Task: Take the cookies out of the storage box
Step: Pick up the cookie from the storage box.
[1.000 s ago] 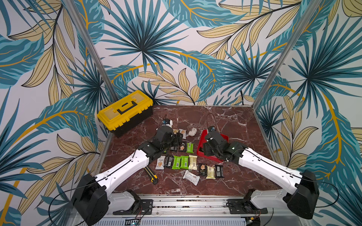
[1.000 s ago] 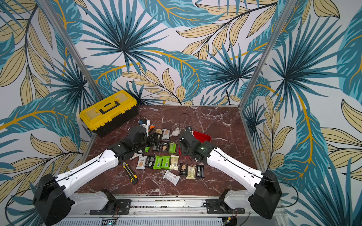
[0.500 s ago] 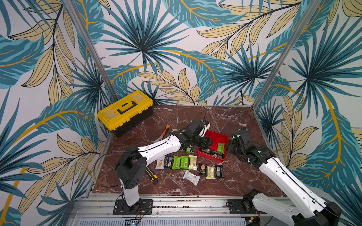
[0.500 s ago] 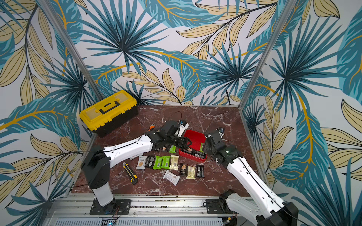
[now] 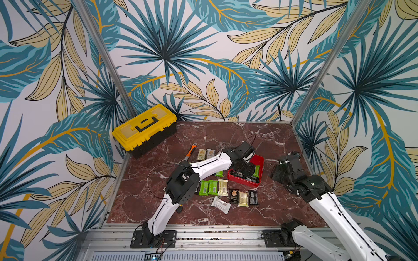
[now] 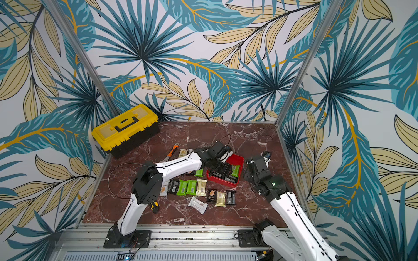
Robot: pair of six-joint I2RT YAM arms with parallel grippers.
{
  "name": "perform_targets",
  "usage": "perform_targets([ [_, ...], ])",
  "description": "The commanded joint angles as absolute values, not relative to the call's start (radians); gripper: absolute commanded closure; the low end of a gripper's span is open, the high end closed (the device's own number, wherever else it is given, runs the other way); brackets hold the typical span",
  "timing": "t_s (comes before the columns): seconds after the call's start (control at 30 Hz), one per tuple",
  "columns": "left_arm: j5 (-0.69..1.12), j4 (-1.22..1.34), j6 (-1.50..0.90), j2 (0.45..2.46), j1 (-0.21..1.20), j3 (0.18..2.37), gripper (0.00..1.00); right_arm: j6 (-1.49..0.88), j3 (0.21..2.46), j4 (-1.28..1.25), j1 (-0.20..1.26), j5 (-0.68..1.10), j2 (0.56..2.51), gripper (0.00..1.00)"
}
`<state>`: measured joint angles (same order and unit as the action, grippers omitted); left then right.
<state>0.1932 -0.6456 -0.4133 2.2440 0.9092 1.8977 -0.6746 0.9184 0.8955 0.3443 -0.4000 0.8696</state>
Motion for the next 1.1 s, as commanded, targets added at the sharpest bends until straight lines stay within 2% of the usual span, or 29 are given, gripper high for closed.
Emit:
perform_targets([
  [0.0,0.133,-0.697,-0.461,2.267,0.918,1.986,0.32,-0.687,0.894,0.938,0.337,-0.426,0.847,0.34],
  [0.53,0.036,-0.687,-0.525,2.454,0.946,2.193,0.32,-0.685,0.885,0.966,0.334,-0.429,0.803,0.34],
  [0.77,-0.039,-0.661,-0.485,2.487,0.974,2.211,0.31,-0.686,0.882,0.97,0.334,-0.436,0.79,0.34],
  [1.07,-0.04,-0.66,-0.473,2.53,0.993,2.265,0.3,-0.689,0.877,0.973,0.334,-0.433,0.785,0.34],
])
